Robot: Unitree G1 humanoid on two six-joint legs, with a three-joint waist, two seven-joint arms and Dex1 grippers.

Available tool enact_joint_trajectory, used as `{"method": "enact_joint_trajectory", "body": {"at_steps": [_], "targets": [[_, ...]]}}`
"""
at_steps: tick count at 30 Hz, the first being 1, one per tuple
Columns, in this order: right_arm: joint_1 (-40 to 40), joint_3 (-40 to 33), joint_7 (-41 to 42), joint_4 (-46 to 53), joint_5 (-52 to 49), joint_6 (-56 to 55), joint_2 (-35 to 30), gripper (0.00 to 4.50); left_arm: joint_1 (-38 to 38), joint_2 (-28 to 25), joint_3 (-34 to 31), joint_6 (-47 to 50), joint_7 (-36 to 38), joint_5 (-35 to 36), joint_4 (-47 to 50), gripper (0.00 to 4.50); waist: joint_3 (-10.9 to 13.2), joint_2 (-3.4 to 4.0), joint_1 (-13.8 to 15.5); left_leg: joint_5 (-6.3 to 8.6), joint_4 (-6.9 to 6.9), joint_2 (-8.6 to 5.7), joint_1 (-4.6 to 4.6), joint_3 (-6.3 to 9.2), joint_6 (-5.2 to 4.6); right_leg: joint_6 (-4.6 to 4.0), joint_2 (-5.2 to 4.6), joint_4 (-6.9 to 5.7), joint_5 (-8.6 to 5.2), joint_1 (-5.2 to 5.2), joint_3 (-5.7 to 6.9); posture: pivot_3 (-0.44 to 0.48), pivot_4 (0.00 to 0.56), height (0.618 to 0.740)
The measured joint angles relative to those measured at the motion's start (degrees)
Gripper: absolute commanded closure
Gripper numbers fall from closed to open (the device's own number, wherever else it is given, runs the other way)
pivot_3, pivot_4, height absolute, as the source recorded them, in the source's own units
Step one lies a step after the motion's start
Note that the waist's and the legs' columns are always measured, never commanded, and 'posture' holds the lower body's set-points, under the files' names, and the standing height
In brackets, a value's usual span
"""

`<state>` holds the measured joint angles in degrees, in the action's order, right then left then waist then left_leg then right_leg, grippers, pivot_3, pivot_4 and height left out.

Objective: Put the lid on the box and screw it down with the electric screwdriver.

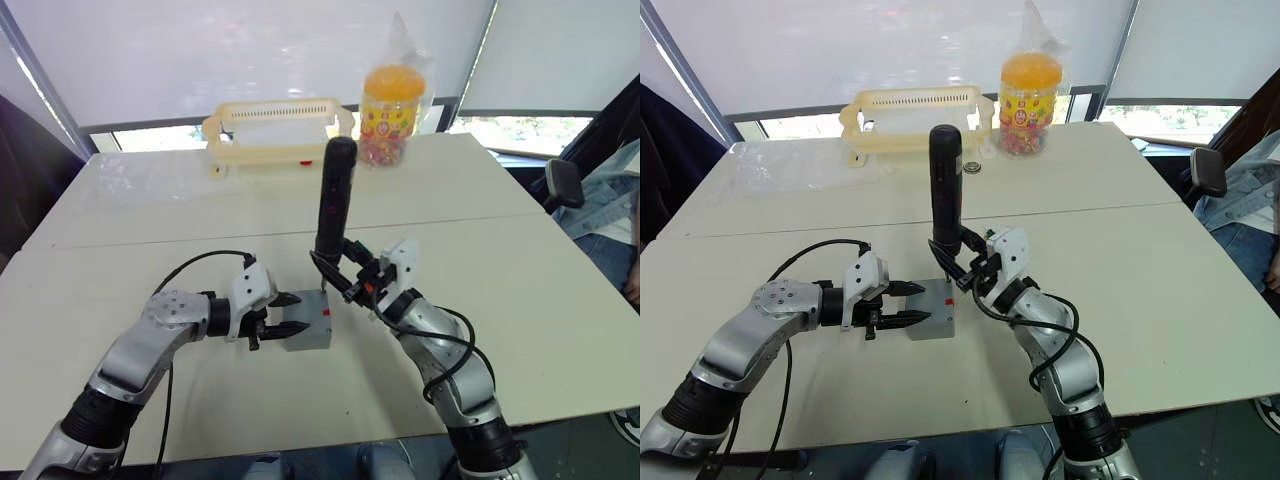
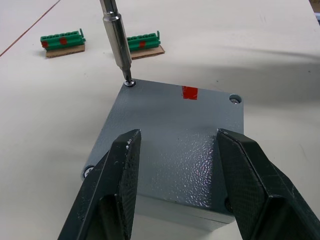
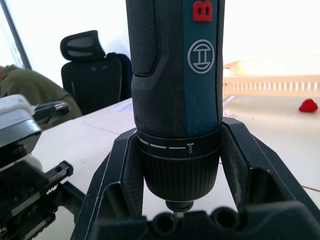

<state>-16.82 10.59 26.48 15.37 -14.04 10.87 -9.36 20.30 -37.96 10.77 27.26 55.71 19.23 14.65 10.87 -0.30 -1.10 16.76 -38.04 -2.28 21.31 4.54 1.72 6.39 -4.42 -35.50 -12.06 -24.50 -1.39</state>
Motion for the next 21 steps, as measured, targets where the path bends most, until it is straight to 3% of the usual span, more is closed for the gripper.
{"method": "enact_joint_trajectory", "body": {"at_steps": [21], "targets": [[-0.2,1.1,0.4,-2.6,2.8,-3.8,-0.5,2.76,0.0,0.0,0.4,-0.2,-0.2,-0.1,-0.5,2.07,-0.4,-0.05,0.1,0.0,0.0,0.01,-0.03,0.03,0.0,-0.01,0.0,0.07,0.0,0.08,0.02,0.0,0.15,0.74]]}}
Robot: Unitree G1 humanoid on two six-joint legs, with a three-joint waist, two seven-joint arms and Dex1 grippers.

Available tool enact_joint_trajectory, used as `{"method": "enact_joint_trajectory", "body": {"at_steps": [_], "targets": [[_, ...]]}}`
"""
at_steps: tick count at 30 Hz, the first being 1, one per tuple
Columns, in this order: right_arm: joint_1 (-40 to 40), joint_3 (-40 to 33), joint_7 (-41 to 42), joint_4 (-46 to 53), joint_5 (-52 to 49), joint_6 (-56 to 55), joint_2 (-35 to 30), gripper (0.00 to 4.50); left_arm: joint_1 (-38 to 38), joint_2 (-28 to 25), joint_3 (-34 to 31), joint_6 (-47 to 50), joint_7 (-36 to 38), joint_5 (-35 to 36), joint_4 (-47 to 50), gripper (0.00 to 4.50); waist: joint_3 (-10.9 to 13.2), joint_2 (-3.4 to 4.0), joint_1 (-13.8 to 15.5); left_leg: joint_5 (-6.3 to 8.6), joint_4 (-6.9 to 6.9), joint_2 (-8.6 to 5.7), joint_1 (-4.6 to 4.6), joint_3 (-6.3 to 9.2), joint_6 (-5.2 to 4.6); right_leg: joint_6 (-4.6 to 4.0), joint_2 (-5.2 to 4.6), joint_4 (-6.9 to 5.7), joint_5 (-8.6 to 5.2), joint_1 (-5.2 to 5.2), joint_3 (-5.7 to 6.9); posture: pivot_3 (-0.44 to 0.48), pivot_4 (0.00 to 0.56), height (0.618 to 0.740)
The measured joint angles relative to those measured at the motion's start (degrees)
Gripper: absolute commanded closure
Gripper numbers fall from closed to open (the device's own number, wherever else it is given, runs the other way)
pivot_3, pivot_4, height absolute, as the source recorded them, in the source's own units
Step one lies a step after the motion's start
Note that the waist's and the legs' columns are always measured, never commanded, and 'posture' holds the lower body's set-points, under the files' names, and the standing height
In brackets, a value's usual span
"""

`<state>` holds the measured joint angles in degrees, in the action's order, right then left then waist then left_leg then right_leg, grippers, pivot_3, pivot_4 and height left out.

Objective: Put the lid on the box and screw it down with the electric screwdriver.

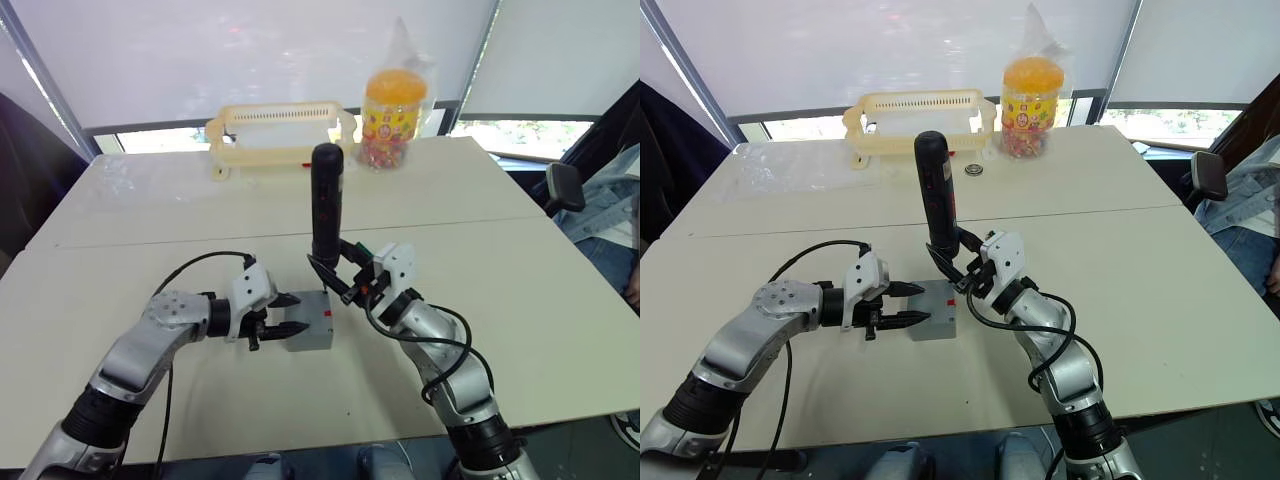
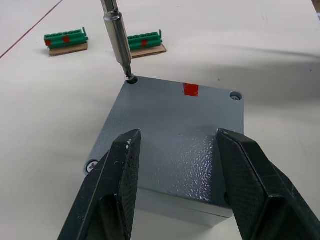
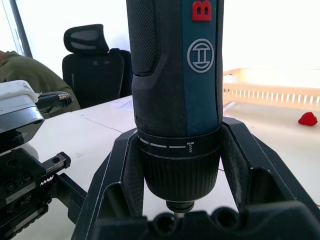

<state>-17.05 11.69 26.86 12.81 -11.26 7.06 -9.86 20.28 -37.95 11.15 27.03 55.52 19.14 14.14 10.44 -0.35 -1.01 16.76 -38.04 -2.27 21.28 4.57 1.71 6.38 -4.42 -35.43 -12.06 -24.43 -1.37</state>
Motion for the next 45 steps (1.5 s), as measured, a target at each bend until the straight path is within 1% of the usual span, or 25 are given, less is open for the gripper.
{"method": "enact_joint_trajectory", "body": {"at_steps": [5,17,20,23,34,45], "targets": [[0.2,0.0,0.1,-0.8,-0.1,-0.5,0.1,2.76,-0.3,0.0,0.3,0.0,-0.4,0.0,0.0,2.07,-0.4,0.0,0.0,0.01,0.04,0.0,-0.09,0.02,-0.01,-0.14,0.0,0.07,-0.09,0.11,0.02,0.0,0.15,0.74],[3.3,0.7,0.1,-0.1,-0.1,-1.2,0.2,2.76,-1.4,-0.3,0.4,0.0,-0.6,-0.1,0.5,2.07,-1.2,-0.02,0.0,0.05,0.08,0.02,-0.22,0.04,-0.08,-0.14,0.0,0.12,-0.16,0.27,0.03,0.0,0.15,0.74],[3.7,1.1,0.1,0.0,-0.1,-1.2,0.2,2.76,-1.5,-0.3,0.5,0.0,-0.6,-0.4,0.5,2.07,-1.2,-0.03,0.0,0.1,0.11,0.03,-0.46,0.04,-0.13,-0.16,0.0,0.13,-0.33,0.5,0.03,0.0,0.15,0.74],[3.7,1.1,0.1,-0.2,-0.1,-1.2,0.2,2.76,-1.7,-0.3,0.6,0.1,-0.6,-0.7,0.5,2.07,-1.2,-0.03,0.0,0.22,0.27,0.09,-1.06,0.06,-0.3,-0.16,-0.03,0.21,-0.82,1.04,0.04,0.0,0.15,0.74],[1.7,1.4,0.7,-3.5,2.0,-3.7,-0.7,2.76,-1.7,-0.2,0.6,0.1,-0.7,-1.1,0.6,2.07,-1.2,-0.06,0.0,0.22,0.3,0.1,-1.09,0.1,-0.3,-0.18,-0.05,0.21,-0.82,1.06,0.06,0.0,0.15,0.74],[1.9,1.4,1.0,-3.8,2.0,-3.9,-0.7,2.76,-1.5,-0.2,1.0,0.1,-0.8,-1.1,0.6,2.07,-1.3,-0.1,0.1,0.23,0.3,0.1,-1.09,0.14,-0.3,-0.16,-0.07,0.24,-0.84,1.09,0.08,0.0,0.15,0.74]]}}
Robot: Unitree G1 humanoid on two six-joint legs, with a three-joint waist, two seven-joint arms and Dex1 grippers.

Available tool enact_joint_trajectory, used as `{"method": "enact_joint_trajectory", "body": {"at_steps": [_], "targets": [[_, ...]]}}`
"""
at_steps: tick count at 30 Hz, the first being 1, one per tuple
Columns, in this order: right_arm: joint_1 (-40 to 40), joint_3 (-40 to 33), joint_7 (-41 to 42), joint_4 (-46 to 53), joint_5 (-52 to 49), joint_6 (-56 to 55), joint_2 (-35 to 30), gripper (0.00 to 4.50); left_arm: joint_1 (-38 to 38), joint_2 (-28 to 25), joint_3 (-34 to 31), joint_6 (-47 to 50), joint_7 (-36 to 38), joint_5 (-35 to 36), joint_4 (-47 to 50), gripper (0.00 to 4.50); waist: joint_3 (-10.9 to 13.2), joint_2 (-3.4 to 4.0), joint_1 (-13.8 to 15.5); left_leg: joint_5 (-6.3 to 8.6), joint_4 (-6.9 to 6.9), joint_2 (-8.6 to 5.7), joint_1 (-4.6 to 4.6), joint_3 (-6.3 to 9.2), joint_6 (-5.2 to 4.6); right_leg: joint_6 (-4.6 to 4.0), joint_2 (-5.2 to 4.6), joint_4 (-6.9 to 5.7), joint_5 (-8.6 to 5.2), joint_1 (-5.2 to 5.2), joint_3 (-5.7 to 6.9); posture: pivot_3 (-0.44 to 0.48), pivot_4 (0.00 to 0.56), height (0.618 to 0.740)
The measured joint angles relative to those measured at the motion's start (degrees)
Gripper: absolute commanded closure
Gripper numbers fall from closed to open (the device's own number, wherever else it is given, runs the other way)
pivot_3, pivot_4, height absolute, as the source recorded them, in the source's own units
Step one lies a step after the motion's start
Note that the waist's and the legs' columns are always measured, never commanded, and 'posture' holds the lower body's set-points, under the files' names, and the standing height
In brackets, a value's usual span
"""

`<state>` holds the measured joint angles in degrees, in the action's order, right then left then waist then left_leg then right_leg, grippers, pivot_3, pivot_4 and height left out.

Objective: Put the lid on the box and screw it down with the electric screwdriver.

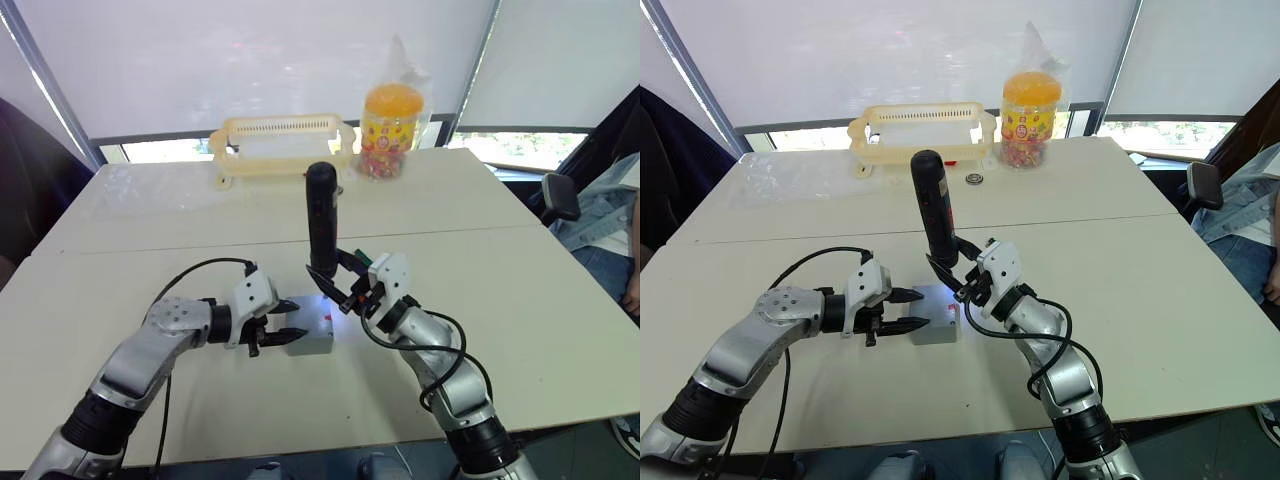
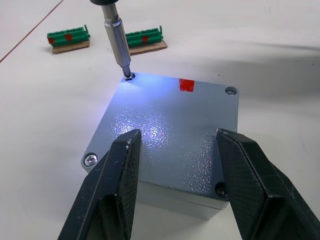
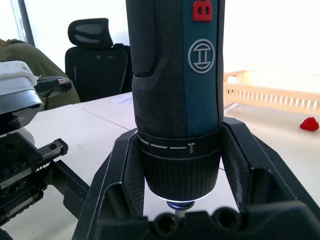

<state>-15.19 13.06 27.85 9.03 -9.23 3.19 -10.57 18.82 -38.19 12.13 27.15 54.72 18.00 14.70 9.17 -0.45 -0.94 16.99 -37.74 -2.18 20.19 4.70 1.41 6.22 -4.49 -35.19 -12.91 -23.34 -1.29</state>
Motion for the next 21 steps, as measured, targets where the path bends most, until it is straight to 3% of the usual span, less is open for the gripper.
{"method": "enact_joint_trajectory", "body": {"at_steps": [21], "targets": [[0.2,-0.2,0.3,-0.1,0.0,0.0,-0.3,2.76,0.2,0.0,0.1,0.1,0.0,0.0,-0.1,2.07,0.0,-0.02,0.1,0.0,0.12,0.0,0.0,0.04,0.01,0.01,-0.04,0.09,-0.04,-0.01,0.03,0.0,0.15,0.74]]}}
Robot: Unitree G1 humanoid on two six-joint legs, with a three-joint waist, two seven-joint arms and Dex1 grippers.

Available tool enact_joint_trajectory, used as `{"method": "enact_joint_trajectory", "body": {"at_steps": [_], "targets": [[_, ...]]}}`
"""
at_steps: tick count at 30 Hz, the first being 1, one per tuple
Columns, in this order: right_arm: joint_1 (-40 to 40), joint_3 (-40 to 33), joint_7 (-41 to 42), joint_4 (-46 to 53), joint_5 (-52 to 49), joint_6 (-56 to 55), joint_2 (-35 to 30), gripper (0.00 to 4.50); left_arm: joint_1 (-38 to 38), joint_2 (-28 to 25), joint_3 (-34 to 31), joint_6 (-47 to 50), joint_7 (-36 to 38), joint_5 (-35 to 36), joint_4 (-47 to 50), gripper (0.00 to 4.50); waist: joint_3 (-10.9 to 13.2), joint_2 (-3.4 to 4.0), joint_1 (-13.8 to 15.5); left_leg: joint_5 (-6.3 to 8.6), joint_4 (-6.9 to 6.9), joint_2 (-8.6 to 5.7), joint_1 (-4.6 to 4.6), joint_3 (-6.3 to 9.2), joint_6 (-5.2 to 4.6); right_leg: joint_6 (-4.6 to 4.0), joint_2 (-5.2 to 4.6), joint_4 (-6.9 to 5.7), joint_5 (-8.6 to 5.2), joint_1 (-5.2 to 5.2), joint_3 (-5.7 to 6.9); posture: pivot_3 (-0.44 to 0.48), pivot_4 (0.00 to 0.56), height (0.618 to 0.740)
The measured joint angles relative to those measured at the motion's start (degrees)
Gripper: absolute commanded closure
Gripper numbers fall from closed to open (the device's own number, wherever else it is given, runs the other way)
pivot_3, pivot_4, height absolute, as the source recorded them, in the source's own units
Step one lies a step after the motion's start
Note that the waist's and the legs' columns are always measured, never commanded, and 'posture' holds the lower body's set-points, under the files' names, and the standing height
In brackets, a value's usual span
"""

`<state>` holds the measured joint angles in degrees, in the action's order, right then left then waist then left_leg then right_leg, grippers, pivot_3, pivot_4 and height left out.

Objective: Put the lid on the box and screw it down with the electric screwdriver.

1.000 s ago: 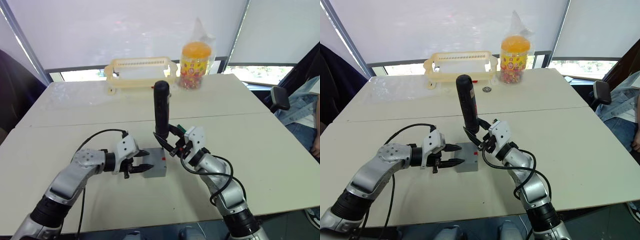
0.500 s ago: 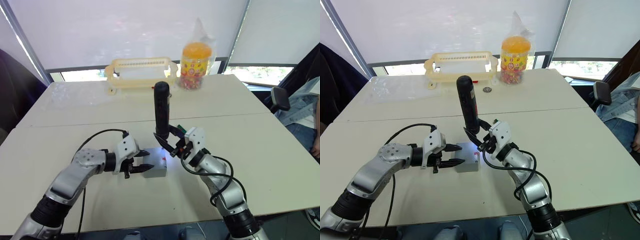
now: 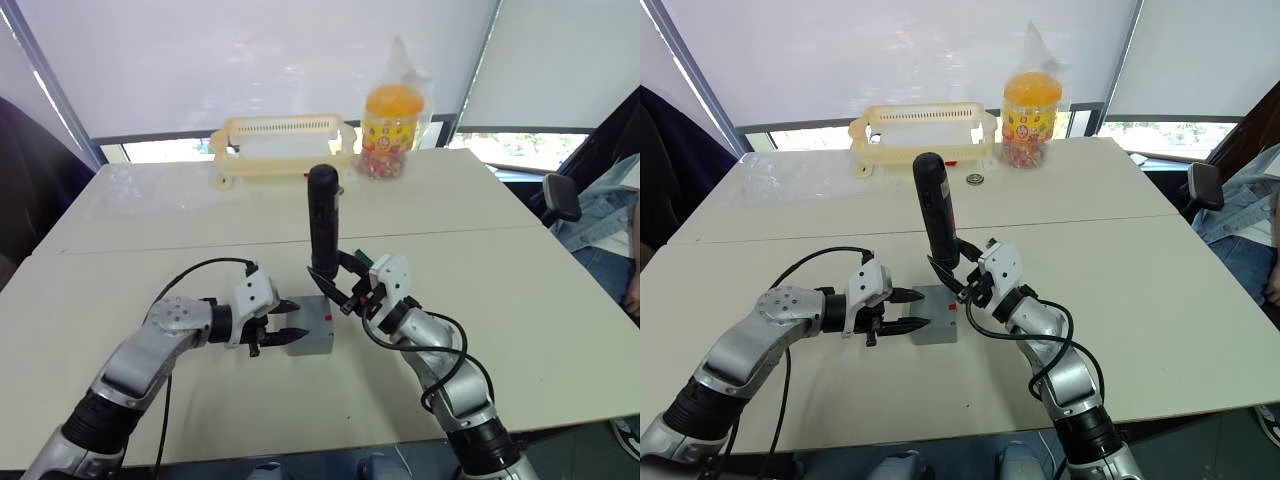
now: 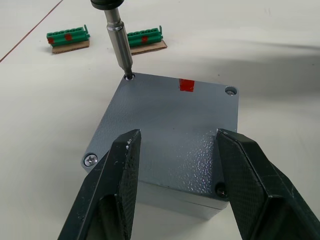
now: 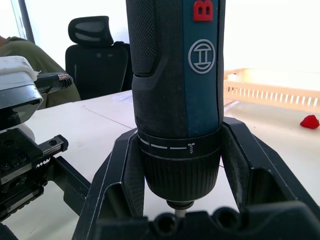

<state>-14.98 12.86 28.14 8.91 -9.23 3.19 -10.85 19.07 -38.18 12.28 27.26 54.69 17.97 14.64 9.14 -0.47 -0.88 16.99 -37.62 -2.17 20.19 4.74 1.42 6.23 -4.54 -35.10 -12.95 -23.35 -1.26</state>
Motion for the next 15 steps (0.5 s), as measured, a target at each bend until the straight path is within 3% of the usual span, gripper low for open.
{"method": "enact_joint_trajectory", "body": {"at_steps": [15], "targets": [[-0.8,0.0,-0.2,-0.3,0.0,0.2,0.0,2.76,0.3,0.1,0.2,-0.2,0.1,-0.1,-0.1,2.07,0.0,0.0,0.1,0.0,0.23,-0.01,-0.02,0.02,0.0,-0.02,-0.03,0.09,-0.03,-0.05,0.01,0.0,0.15,0.74]]}}
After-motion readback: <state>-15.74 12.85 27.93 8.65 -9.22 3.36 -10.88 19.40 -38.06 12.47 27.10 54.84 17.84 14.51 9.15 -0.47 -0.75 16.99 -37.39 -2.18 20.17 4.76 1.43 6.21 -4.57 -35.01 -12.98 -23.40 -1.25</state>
